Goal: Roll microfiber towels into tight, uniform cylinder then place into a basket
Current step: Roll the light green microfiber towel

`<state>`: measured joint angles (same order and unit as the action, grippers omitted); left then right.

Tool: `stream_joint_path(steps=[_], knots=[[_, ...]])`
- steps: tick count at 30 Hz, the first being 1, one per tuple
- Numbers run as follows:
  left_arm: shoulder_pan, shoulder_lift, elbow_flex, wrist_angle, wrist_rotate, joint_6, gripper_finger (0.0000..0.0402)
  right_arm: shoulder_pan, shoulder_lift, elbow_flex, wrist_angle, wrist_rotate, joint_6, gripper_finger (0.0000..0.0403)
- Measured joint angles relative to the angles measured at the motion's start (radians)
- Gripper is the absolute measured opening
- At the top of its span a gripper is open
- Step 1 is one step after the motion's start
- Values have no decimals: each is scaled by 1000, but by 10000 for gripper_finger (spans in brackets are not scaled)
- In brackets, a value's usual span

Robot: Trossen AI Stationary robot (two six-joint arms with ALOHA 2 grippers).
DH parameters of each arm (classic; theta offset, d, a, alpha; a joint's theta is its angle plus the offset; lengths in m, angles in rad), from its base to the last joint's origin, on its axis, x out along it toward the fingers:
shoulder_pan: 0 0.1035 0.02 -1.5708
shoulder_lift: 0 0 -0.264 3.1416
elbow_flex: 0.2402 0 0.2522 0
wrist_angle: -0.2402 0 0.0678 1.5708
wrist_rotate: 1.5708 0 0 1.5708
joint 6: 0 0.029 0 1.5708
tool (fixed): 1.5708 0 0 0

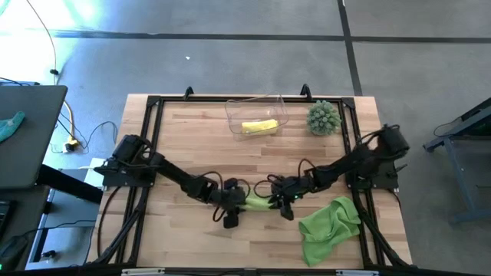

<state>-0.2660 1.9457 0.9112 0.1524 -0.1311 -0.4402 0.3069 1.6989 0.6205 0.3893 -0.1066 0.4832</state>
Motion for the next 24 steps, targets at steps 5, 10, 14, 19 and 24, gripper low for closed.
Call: stream_joint_path(steps=[5, 10, 14, 19, 24], knots=[[42, -1, -1, 0, 79, -73, 104, 13, -142, 1, -113, 53, -182, 128], [97, -1, -4, 18, 172, -108, 95, 125, -167, 4, -41, 249, -481, 128], [133, 3, -6, 46, 238, -111, 90, 186, -80, 5, 38, 436, -623, 128], [158, 4, -7, 51, 260, -134, 82, 194, 32, 7, 107, 464, -537, 128], [168, 5, -7, 54, 266, -136, 73, 198, 115, 59, 125, 421, -514, 129]])
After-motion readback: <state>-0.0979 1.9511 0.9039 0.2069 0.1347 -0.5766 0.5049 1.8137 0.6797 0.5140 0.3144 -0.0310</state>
